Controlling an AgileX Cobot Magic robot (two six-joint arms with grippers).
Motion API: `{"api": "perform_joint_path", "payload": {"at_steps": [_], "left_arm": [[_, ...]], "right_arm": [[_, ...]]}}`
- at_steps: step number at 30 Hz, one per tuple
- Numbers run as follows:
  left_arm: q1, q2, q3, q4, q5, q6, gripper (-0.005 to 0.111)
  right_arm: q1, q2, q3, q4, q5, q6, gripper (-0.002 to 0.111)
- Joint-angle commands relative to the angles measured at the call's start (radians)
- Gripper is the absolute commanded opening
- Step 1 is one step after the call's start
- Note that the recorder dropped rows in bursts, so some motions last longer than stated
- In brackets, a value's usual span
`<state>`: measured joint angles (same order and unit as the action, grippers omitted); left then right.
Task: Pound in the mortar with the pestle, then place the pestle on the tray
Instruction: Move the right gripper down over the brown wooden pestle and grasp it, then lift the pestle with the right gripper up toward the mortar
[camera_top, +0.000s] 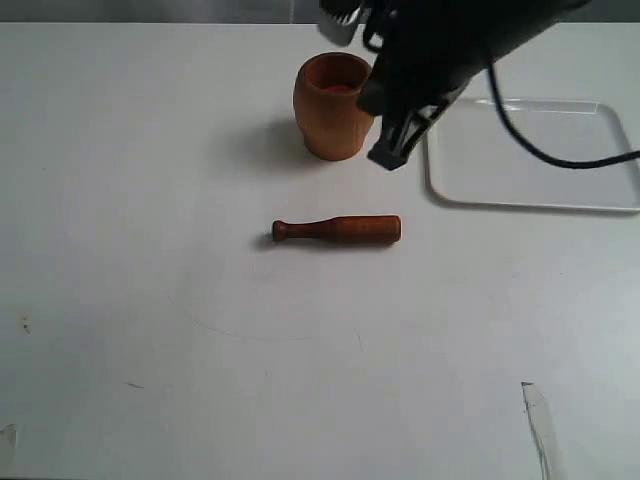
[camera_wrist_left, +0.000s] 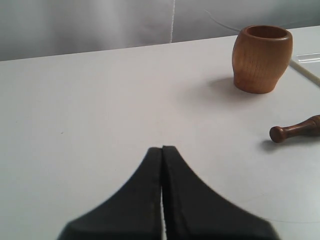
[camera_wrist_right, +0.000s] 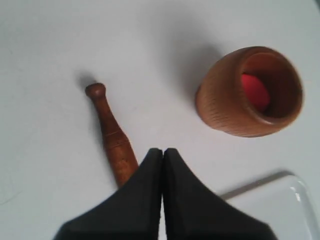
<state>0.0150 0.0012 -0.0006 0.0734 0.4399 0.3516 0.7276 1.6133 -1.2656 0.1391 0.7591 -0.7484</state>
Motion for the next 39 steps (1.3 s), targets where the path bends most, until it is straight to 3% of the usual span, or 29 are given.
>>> {"api": "perform_joint_path", "payload": {"at_steps": [1, 14, 17, 20, 22, 33, 37, 39], "left_arm": [[-0.008, -0.001, 0.001, -0.007, -0.003, -0.008, 0.000], [-0.008, -0.001, 0.001, -0.007, -0.003, -0.008, 0.000], [-0.008, -0.001, 0.001, -0.007, -0.003, -0.008, 0.000], [-0.008, -0.001, 0.001, -0.007, -0.003, -0.008, 0.000], [-0.008, -0.001, 0.001, -0.007, -0.003, -0.008, 0.000], [-0.008, -0.001, 0.001, -0.007, -0.003, -0.008, 0.000], [-0.008, -0.001, 0.001, -0.007, -0.003, -0.008, 0.000], [-0.008, -0.001, 0.001, -0.007, -0.003, -0.008, 0.000]], "right_arm": [[0.020, 0.194, -0.092, 0.002, 0.045, -0.039, 0.000], [0.092, 0.466, -0.179, 0.007, 0.034, -0.118, 0.002], [0.092, 0.470, -0.179, 0.009, 0.016, -0.141, 0.023], [0.092, 0.470, -0.179, 0.021, -0.011, -0.141, 0.054], [0.092, 0.474, -0.179, 0.036, -0.048, -0.146, 0.058], [0.092, 0.565, -0.179, 0.043, -0.067, -0.161, 0.054], [0.092, 0.575, -0.179, 0.039, -0.059, -0.163, 0.038], [0.092, 0.582, -0.179, 0.032, -0.033, -0.163, 0.023]]}}
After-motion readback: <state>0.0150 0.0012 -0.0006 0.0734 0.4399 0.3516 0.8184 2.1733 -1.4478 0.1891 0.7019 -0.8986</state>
